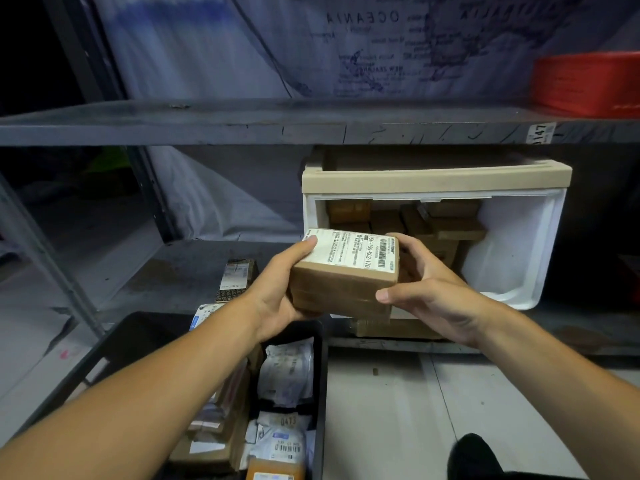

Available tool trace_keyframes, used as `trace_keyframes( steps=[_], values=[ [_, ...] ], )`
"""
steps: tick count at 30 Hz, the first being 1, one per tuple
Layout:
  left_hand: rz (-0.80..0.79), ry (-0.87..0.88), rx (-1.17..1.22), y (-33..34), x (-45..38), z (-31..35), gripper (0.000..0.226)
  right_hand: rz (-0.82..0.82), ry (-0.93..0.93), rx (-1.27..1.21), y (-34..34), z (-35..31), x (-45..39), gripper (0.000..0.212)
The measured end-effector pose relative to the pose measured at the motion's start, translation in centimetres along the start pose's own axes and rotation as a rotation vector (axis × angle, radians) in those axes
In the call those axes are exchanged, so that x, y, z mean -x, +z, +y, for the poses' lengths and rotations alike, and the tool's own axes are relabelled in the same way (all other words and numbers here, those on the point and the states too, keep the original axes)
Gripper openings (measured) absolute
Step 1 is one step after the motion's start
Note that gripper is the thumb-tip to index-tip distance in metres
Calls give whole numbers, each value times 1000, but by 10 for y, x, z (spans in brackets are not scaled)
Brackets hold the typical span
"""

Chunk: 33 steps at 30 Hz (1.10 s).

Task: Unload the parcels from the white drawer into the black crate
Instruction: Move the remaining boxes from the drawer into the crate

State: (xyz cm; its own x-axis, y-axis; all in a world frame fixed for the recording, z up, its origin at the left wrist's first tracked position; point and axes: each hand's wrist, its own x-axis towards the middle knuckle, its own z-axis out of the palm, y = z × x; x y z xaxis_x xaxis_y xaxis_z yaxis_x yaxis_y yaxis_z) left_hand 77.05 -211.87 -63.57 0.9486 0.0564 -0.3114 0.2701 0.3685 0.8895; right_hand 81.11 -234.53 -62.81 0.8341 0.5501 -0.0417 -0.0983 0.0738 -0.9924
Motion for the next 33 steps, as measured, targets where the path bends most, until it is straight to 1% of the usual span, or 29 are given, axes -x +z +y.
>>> trace_keyframes(
  steps=[2,4,9,12,14,16,17,20,21,22,23,25,26,27,30,33],
  values=[
    [25,-6,-1,1,1,0,31,-6,-6,15,0,1,0,96],
    [27,-11,-4,1,1,0,28,-8,-7,18,1,0,0,101],
    [36,50,-19,2,0,1,41,-25,30,22,4,-1,2,109],
    [78,136,-5,1,-2,-3,68,-73,76,-33,3,2,0,115],
    [92,190,19,2,-4,-5,70,-84,122,-86,2,6,-5,118],
    [98,211,63,3,-6,-6,70,-44,193,-143,2,10,-12,123],
    [101,215,81,3,-6,-6,71,-8,225,-163,2,10,-13,117],
    [81,222,139,6,-6,-9,61,90,247,-225,7,8,-13,60],
    [77,216,150,7,-7,-11,59,113,243,-229,10,9,-12,51],
    [82,207,148,8,-7,-13,61,129,235,-219,11,10,-12,48],
    [78,189,129,8,-7,-15,68,153,225,-204,12,10,-12,48],
    [38,138,52,9,-5,-18,92,208,190,-201,15,9,-14,49],
    [16,112,28,9,-4,-19,99,236,168,-209,15,9,-15,48],
    [-8,99,15,9,-2,-20,98,254,145,-219,15,8,-15,46],
    [-48,75,-18,11,2,-23,76,288,77,-216,15,5,-18,39],
    [-77,28,-43,11,5,-25,67,328,52,-215,15,3,-18,33]
  ],
)
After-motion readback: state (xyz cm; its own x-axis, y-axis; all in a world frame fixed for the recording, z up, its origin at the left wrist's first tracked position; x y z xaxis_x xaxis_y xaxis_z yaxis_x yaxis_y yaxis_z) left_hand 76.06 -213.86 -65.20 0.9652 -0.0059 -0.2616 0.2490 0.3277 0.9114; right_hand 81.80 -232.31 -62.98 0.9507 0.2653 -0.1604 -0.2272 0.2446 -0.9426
